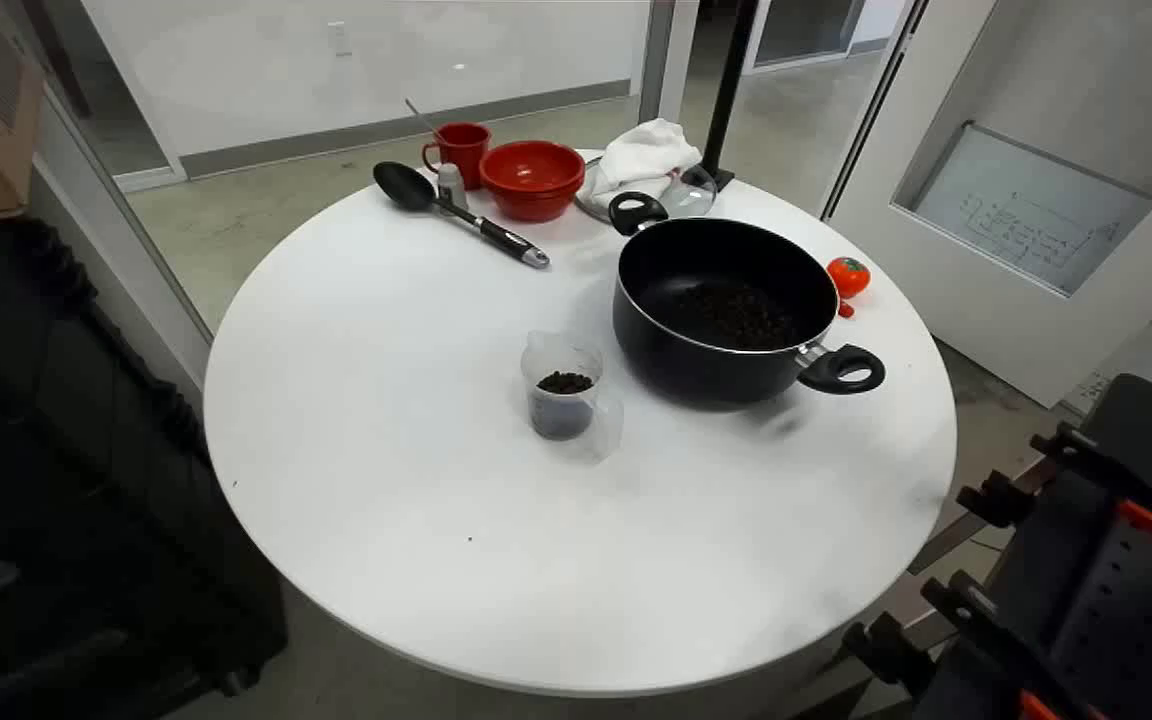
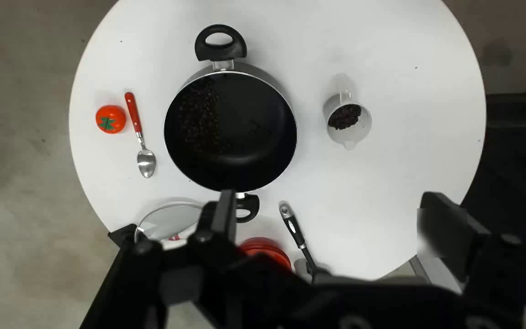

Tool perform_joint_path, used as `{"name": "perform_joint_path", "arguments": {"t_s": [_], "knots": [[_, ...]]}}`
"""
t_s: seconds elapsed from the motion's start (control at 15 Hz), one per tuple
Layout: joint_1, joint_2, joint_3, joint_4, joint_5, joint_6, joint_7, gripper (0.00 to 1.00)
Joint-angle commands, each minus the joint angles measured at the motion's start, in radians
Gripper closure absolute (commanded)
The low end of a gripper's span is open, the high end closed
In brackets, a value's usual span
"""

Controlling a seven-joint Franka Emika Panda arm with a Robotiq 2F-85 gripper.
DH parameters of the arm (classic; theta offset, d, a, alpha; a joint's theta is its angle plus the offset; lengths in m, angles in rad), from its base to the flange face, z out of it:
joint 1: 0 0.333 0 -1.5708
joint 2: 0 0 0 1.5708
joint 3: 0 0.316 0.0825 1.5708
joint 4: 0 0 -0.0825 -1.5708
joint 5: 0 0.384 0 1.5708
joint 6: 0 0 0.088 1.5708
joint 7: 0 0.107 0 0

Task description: Pour some of the contents of the jug in the pot

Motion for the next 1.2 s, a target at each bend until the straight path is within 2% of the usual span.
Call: {"name": "perform_joint_path", "arguments": {"t_s": [0.0, 0.6, 0.87, 1.13], "knots": [[-0.002, 0.0, 0.001, 0.003, 0.001, -0.002, -0.002, 0.0], [-0.002, 0.0, 0.001, 0.004, 0.001, -0.002, -0.002, 0.0], [-0.029, 0.02, 0.059, -0.129, -0.004, 0.187, 0.129, 0.0], [-0.075, 0.14, 0.164, -0.229, -0.076, 0.277, 0.294, 0.0]]}}
